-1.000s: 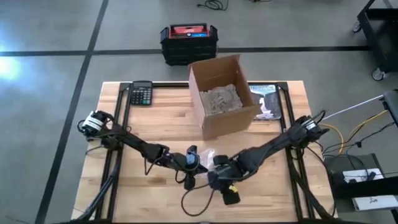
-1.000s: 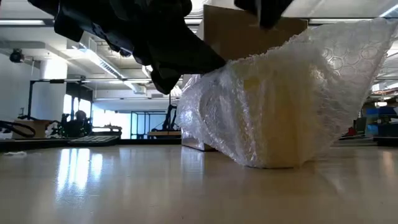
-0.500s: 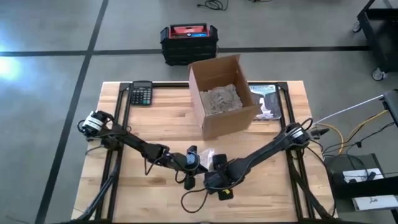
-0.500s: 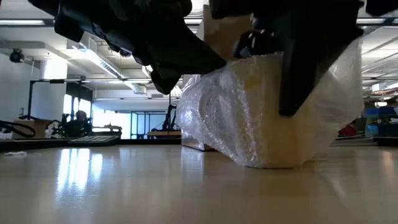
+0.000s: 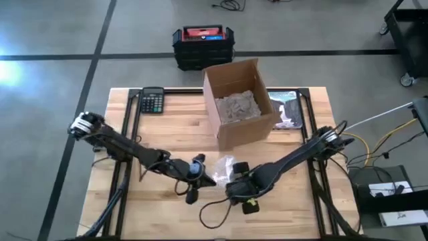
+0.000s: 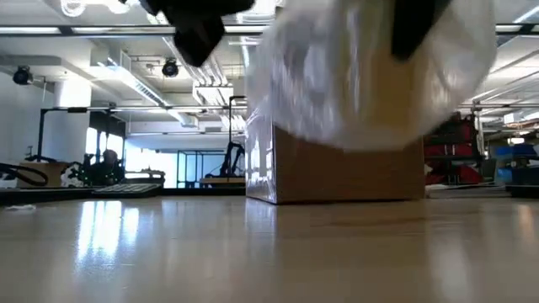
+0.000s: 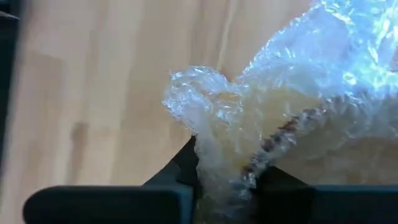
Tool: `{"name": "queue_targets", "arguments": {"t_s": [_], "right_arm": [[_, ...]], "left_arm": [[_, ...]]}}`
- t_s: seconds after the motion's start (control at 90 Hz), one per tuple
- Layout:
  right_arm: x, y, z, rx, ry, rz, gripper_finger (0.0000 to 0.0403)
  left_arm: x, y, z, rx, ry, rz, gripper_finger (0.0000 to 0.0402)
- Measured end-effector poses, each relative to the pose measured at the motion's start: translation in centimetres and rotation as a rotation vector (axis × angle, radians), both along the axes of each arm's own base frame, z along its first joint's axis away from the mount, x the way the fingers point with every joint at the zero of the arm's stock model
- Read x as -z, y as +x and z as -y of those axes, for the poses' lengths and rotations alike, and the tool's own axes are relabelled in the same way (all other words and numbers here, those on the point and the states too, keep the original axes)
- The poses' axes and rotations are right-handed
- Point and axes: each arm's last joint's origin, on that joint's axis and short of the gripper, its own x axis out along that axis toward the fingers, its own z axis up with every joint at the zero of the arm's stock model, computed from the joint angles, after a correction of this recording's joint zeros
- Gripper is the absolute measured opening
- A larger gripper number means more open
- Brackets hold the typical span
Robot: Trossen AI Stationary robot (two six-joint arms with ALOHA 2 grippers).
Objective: Wrap mug
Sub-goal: Put the wrapped yellow cup into the cardboard box
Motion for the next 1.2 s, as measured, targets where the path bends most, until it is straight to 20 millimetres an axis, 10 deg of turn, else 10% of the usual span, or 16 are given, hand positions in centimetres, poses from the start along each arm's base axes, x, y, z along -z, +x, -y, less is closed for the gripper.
{"name": "queue_targets", "arguments": {"t_s": [0.322,0.611,0.911,1.2], "right_arm": [[-13.3,-3.3,4.0,-0.056,-0.022,0.513,0.0015],[-20.3,-3.7,14.6,0.189,-0.259,0.878,0.0011],[-14.7,-3.2,30.2,0.568,-0.066,0.529,0.001],[-6.9,-0.4,33.4,0.549,0.05,0.191,0.001]], "left_arm": [[-2.1,-3.9,-1.7,-0.106,0.124,-0.103,0.0],[0.3,-4.4,-2.0,-0.138,0.086,-0.156,0.0],[2.5,-4.8,-2.1,-0.147,0.044,-0.109,0.0],[2.9,-4.9,-2.2,-0.148,0.043,-0.11,0.0]]}}
